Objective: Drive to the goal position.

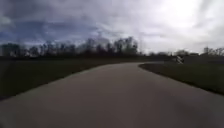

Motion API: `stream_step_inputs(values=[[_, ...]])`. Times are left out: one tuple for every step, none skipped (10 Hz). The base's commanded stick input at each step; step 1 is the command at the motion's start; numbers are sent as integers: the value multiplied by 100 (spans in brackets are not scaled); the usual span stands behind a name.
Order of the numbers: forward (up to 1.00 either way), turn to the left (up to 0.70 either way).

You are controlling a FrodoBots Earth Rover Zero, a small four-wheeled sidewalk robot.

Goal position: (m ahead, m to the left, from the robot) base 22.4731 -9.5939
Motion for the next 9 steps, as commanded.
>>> stream_step_inputs(values=[[100, 0], [100, 0], [100, 0], [100, 0], [100, 0], [100, 0], [100, 0], [100, 0], [100, 0]])
